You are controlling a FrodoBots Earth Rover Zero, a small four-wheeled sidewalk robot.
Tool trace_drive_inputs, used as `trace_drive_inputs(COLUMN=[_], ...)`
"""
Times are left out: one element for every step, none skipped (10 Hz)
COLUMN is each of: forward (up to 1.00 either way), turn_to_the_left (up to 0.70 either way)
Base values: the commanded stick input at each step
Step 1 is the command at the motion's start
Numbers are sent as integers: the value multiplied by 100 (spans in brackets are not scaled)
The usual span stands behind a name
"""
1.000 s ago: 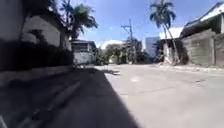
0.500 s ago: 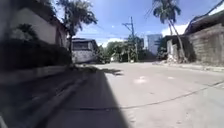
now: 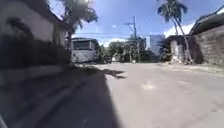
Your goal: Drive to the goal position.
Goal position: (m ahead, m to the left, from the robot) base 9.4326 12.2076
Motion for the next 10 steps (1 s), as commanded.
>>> trace_drive_inputs(forward=[100, 100, 100, 100, 100, 100, 100, 100, 100, 100], turn_to_the_left=[0, 0, 0, 0, 0, 0, 0, 0, 0, 0])
